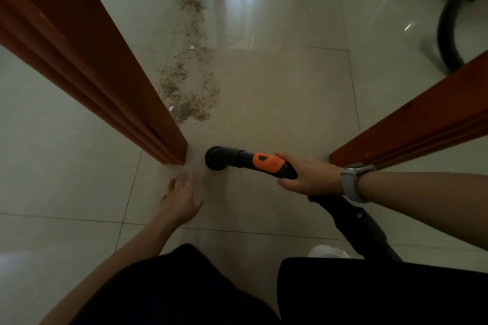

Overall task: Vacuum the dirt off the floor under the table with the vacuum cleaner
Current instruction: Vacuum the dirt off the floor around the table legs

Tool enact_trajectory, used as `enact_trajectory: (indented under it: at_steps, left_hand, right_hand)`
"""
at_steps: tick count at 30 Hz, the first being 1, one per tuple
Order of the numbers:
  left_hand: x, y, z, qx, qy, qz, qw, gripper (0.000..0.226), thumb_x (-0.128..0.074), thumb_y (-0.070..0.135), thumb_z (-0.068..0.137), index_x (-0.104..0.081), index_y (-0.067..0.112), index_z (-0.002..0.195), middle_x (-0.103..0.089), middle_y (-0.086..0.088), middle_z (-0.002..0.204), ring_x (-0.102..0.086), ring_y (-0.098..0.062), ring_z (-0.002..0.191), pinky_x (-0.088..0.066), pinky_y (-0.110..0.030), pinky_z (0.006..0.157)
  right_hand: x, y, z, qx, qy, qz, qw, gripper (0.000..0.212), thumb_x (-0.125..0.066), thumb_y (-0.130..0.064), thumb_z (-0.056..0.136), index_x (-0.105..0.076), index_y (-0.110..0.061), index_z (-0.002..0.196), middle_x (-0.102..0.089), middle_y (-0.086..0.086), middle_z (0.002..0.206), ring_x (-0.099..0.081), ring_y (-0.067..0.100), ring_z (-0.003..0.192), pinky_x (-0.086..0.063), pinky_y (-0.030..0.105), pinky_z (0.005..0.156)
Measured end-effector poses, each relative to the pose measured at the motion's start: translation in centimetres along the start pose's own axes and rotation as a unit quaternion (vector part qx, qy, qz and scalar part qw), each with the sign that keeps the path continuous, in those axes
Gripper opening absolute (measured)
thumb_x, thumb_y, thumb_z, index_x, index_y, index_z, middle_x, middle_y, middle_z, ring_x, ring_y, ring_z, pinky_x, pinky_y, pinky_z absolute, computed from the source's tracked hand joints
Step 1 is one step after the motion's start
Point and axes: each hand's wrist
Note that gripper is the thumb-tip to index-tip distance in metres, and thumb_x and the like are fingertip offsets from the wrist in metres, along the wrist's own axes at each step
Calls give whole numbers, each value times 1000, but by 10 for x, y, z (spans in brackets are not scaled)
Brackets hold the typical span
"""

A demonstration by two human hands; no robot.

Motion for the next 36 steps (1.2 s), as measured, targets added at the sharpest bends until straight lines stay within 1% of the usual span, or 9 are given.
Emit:
enact_trajectory:
  at_steps: [3, 7, 13, 18, 22, 25, 29, 33, 36]
  left_hand:
    - [4, 11, -2, -79, 110, -27, 990, 77, -53, 36, 94, -7, 14, 152, -9, -8, 159, -14, -26, 145, -23, -39, 114]
    - [17, 27, 1, -248, 203, -2, 947, 71, -65, 31, 86, -33, 8, 145, -36, -16, 149, -32, -35, 138, -27, -45, 109]
    - [11, 19, -13, -313, 132, 23, 940, 59, -72, 34, 80, -51, 9, 129, -62, -13, 117, -60, -33, 104, -45, -43, 91]
    - [16, 32, -14, -306, 112, 32, 945, 53, -68, 33, 85, -48, 8, 128, -56, -10, 119, -53, -29, 105, -39, -34, 91]
    - [11, 36, -5, -354, 165, 70, 918, 66, -88, 31, 60, -49, 13, 110, -65, -11, 97, -63, -31, 82, -53, -41, 75]
    - [14, 42, 1, -358, 183, 53, 914, 60, -80, 37, 67, -48, 15, 114, -65, -10, 104, -64, -33, 91, -52, -44, 83]
    - [10, 46, 1, -287, 164, 22, 943, 68, -47, 50, 85, -43, 9, 139, -49, -16, 139, -51, -37, 123, -43, -48, 97]
    - [2, 35, 5, -163, 116, 65, 978, 75, -33, 58, 94, -6, 19, 152, -9, -6, 160, -12, -25, 146, -16, -41, 116]
    - [-3, 22, 6, -92, 75, 59, 991, 74, -35, 56, 95, -1, 22, 152, -1, -5, 160, -5, -26, 147, -14, -46, 117]
  right_hand:
    - [-12, -4, 4, 27, -16, 1, 999, 49, -55, -23, 93, -33, -20, 137, -54, -2, 85, -52, 7, 56, -43, 9, 45]
    - [-37, -11, 5, 76, -3, -82, 994, 58, -53, -26, 93, -24, -18, 143, -61, 14, 105, -60, 31, 87, -51, 38, 75]
    - [-15, -22, 5, 85, -93, -133, 983, 53, -52, -29, 94, -28, -22, 141, -51, -2, 81, -53, 15, 59, -48, 31, 57]
    - [-17, -19, 5, 59, -85, -60, 993, 44, -52, -41, 94, -39, -17, 128, -56, 3, 95, -57, 15, 54, -53, 28, 52]
    - [-37, -20, 13, 33, -75, -17, 997, 49, -53, -43, 93, -39, -15, 131, -57, 7, 105, -56, 15, 64, -45, 25, 53]
    - [-50, -18, 19, 20, -22, -31, 999, 46, -53, -42, 93, -41, -17, 130, -59, 10, 116, -60, 28, 93, -41, 30, 68]
    - [-28, -9, 16, -25, 52, -86, 995, 43, -49, -42, 94, -43, -19, 129, -60, 12, 116, -60, 32, 99, -40, 30, 69]
    - [3, 17, 6, -94, 128, -112, 981, 43, -45, -46, 94, -43, -22, 130, -62, 8, 107, -62, 26, 84, -41, 28, 62]
    - [3, 18, -3, -82, 112, -74, 988, 34, -46, -44, 94, -47, -23, 121, -62, 3, 91, -58, 16, 56, -42, 23, 45]
Point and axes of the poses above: each hand's wrist, its own z-axis towards the middle knuckle, its own x-axis out of the back of the hand, y = z × x
